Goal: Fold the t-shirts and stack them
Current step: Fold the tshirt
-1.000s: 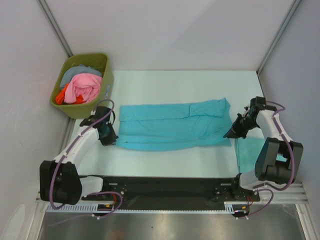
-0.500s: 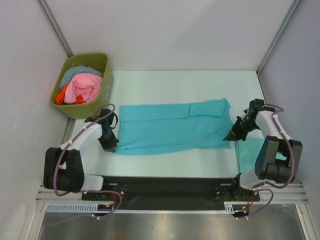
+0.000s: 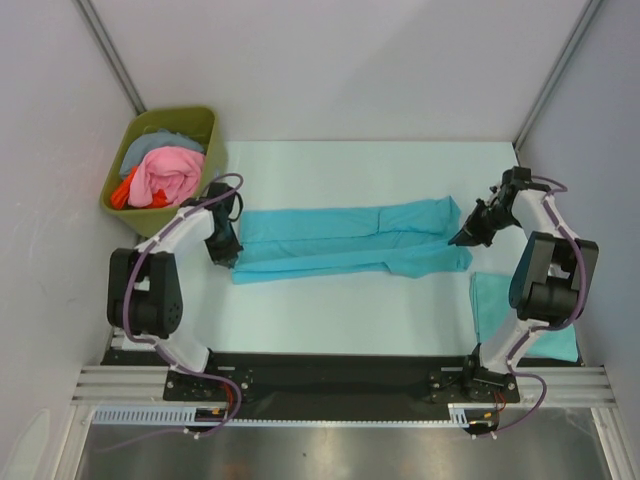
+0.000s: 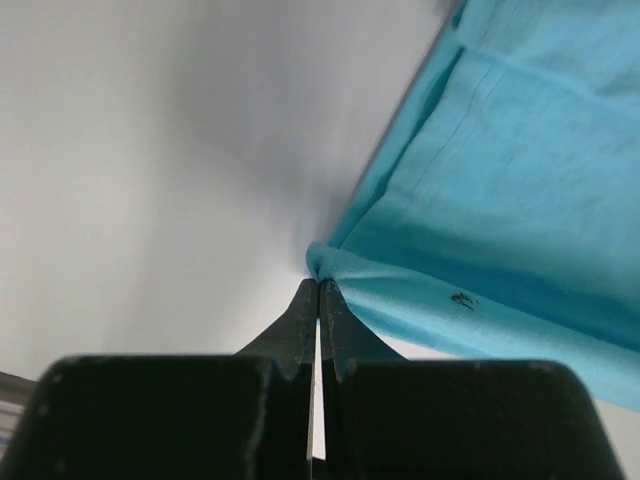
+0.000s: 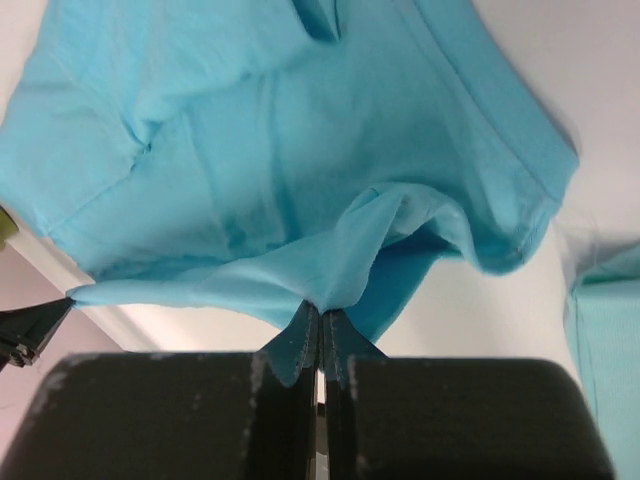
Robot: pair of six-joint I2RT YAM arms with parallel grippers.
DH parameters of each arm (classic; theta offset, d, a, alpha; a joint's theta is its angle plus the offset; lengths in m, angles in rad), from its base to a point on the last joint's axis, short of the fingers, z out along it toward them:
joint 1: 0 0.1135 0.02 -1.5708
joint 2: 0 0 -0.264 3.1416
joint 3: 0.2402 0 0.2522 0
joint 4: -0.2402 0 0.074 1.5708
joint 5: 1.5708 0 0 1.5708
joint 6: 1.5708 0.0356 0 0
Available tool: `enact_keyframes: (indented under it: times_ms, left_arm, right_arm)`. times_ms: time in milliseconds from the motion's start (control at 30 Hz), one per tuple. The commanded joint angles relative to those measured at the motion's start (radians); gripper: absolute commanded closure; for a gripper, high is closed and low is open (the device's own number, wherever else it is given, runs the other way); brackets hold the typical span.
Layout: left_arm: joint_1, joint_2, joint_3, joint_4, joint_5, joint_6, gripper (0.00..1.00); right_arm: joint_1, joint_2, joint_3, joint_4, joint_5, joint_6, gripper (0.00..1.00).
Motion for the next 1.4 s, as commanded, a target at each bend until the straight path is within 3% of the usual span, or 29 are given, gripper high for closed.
enact_keyframes:
  times_ms: [0,433,1367]
  left_arm:
    - [0.004,0.05,0.08,0.014,-0.019,0.056,1.0]
    - [0.004,0.2,0.235,-0.007,-0.036,0.069,0.99]
    - [0.004,0.281,0.267,0.023,-0.04,0.061,0.99]
  right_arm:
    - [-0.011,0.047,0.053,0.029,-0.017,0.007,1.0]
    - [-0.011,0.16,0.09,0.067,-0.021,0.008,1.0]
    - [-0.014,0.26,0.142,0.085,0.005,0.004,1.0]
